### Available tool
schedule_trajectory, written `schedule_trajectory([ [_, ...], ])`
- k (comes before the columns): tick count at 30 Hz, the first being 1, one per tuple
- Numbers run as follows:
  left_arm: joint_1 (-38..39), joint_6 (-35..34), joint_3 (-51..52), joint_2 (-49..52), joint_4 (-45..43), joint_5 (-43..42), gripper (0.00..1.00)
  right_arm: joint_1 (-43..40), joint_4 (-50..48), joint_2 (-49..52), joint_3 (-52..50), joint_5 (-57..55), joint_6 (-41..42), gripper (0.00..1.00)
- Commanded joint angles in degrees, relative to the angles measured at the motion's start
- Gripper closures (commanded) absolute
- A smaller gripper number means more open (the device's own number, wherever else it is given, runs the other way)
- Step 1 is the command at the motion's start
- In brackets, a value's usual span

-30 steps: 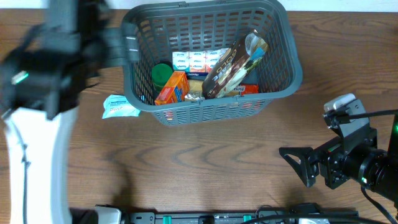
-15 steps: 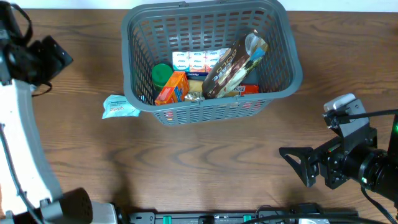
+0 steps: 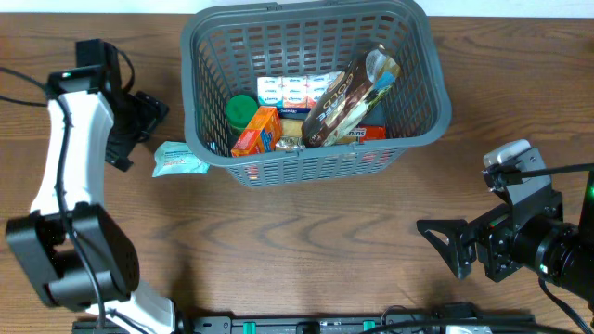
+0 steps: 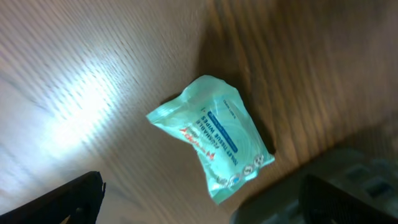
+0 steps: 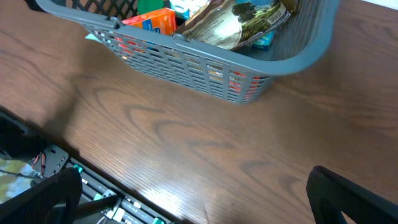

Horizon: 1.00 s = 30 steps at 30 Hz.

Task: Pack container
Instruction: 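Lower the left gripper onto the mint-green wipes pack and grasp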

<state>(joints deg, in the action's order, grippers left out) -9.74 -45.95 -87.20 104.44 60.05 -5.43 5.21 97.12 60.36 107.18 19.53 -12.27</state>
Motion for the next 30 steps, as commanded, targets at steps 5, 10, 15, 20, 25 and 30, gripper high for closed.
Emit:
schedule_trajectory([
  [5, 2.73, -5.66, 0.11, 7.28, -2.71, -1.92, 0.01, 0.5, 0.13, 0.02, 0.15, 0.2, 0.66, 0.01],
  [10, 4.33, -5.95, 0.11, 11.45, -5.11, -4.52, 0.01, 0.48, 0.13, 0.02, 0.15, 0.2, 0.68, 0.01],
  [15, 5.14, -7.32, 0.11, 13.7, -5.05, -4.66, 0.01, 0.48, 0.13, 0.02, 0.15, 0.2, 0.66, 0.01],
  [20, 5.18, -7.93, 0.59, 14.58, -4.96, -4.63, 0.01, 0.48, 0.13, 0.02, 0.15, 0.2, 0.68, 0.01],
  [25, 5.18, -8.44, 1.81, 15.39, -5.14, -4.66, 0.12, 0.48, 0.13, 0.02, 0.15, 0.2, 0.68, 0.01],
  [30, 5.18, -8.41, 1.92, 15.43, -5.55, -4.59, 0.16, 0.48, 0.13, 0.02, 0.15, 0.17, 0.68, 0.01],
])
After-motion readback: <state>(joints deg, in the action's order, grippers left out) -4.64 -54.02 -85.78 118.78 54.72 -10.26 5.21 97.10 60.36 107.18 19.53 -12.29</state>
